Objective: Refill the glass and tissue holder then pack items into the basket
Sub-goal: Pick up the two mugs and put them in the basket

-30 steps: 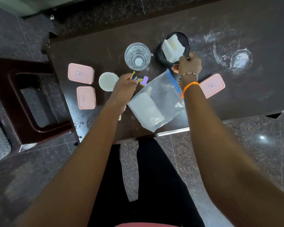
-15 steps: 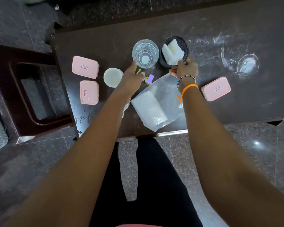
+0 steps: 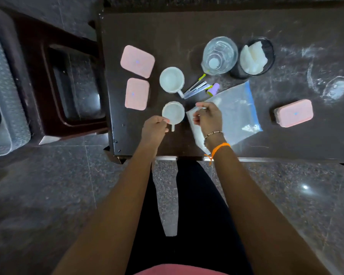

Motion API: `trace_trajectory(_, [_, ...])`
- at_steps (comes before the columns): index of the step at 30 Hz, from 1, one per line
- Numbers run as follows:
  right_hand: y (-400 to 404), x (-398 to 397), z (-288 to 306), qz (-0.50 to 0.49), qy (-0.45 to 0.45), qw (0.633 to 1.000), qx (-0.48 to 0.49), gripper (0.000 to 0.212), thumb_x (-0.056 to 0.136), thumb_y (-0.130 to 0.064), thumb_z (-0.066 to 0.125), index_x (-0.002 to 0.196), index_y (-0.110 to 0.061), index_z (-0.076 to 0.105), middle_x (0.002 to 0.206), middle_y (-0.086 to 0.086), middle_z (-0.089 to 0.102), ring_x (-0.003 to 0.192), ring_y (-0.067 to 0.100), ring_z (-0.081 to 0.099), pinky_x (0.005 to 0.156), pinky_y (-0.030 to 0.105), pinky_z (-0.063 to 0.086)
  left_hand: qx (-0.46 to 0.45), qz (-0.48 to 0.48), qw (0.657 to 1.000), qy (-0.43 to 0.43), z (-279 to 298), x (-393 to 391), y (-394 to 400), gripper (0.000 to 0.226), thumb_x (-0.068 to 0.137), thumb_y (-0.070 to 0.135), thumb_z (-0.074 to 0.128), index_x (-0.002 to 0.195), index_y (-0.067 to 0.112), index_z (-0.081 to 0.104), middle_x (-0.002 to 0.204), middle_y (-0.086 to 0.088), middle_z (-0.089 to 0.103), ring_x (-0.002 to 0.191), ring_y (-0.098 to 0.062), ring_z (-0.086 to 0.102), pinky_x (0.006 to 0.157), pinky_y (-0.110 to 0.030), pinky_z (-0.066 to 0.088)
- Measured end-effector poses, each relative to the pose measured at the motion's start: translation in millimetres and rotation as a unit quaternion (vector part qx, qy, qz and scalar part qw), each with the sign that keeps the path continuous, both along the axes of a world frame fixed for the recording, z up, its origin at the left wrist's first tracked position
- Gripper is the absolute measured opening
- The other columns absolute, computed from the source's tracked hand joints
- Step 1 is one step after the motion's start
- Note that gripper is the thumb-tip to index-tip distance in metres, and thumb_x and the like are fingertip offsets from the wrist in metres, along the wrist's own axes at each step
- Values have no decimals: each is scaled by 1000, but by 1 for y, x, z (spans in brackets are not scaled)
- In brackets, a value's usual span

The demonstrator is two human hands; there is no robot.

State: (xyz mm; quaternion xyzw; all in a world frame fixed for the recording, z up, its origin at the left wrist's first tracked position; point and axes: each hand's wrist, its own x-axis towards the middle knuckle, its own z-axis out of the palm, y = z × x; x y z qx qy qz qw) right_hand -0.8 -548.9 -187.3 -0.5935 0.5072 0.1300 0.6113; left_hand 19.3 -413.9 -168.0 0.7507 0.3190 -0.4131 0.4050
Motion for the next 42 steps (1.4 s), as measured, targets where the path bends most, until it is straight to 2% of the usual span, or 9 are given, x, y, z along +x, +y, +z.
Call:
trace_trajectory(6, [45, 23, 1, 105, 5, 984, -142, 21, 86, -5, 50, 106, -2, 58, 103, 16, 67, 93, 26, 59, 78, 23, 38, -8, 72, 994, 85, -14, -1, 46, 20, 93, 5, 39, 85, 14, 55, 73, 0, 51, 59, -7, 46, 56, -16, 41])
trace_trajectory(10, [45, 40, -13, 177, 29, 966, -185, 26, 88, -10, 50, 113, -4, 56, 112, 18, 66, 108, 31, 58, 83, 26, 36, -90, 91, 981, 146, -13, -1, 35, 32, 97, 6, 38, 127, 8, 50, 81, 1, 52, 66, -13, 50, 62, -21, 41])
trace_trajectory(13, [42, 46, -22, 250, 32, 944, -215, 26, 90, -13, 50, 111, -2, 59, 110, 18, 67, 106, 31, 58, 81, 26, 35, -139, 94, 970, 173, -19, -7, 21, 35, 97, 7, 35, 130, 12, 46, 114, -7, 52, 88, -26, 58, 81, -29, 47])
trace_trajectory(17, [38, 46, -30, 263, 29, 939, -220, 25, 91, -19, 51, 103, 0, 62, 86, 13, 60, 84, 23, 51, 69, 26, 32, -155, 147, 970, 120, -36, -20, 7, 27, 91, -5, 42, 109, 9, 55, 88, -9, 55, 91, -27, 60, 74, -27, 49])
trace_trajectory(21, [37, 45, -30, 256, 19, 943, -212, 23, 90, -19, 53, 99, -1, 63, 81, 4, 54, 80, 17, 47, 68, 23, 31, -94, 13, 995, -3, -38, -35, 14, 27, 81, -4, 57, 104, 5, 68, 97, -10, 68, 91, -16, 60, 89, -26, 46])
trace_trajectory(28, [40, 55, -11, 258, 9, 938, -229, 22, 87, -16, 53, 92, 3, 64, 79, 13, 57, 81, 26, 49, 86, 35, 43, -64, -153, 976, -143, -14, -26, 40, 17, 83, 1, 48, 87, 7, 64, 80, -12, 68, 70, -21, 62, 78, -39, 55])
trace_trajectory(33, [53, 45, 19, 312, 10, 918, -243, 28, 89, -15, 51, 61, -13, 46, 56, -2, 40, 78, 22, 42, 62, 25, 25, -67, -161, 977, -127, 15, -32, 70, 19, 82, 2, 46, 80, 10, 63, 68, -6, 63, 70, -25, 65, 78, -41, 56])
trace_trajectory(39, [99, 38, 66, 353, -57, 917, -176, 28, 87, -14, 53, 60, -10, 48, 53, -4, 42, 59, 9, 44, 56, 24, 29, -49, -152, 964, -213, 79, -38, 142, 10, 84, 6, 56, 81, 12, 64, 70, -7, 67, 68, -21, 65, 70, -36, 52])
trace_trajectory(42, [139, 47, 90, 349, -86, 929, -92, 26, 88, -12, 53, 73, 9, 56, 45, -8, 44, 40, 1, 39, 50, 16, 29, 7, -129, 950, -283, 112, -36, 183, 6, 82, 7, 61, 82, 12, 65, 63, 8, 62, 65, -9, 60, 65, -22, 45])
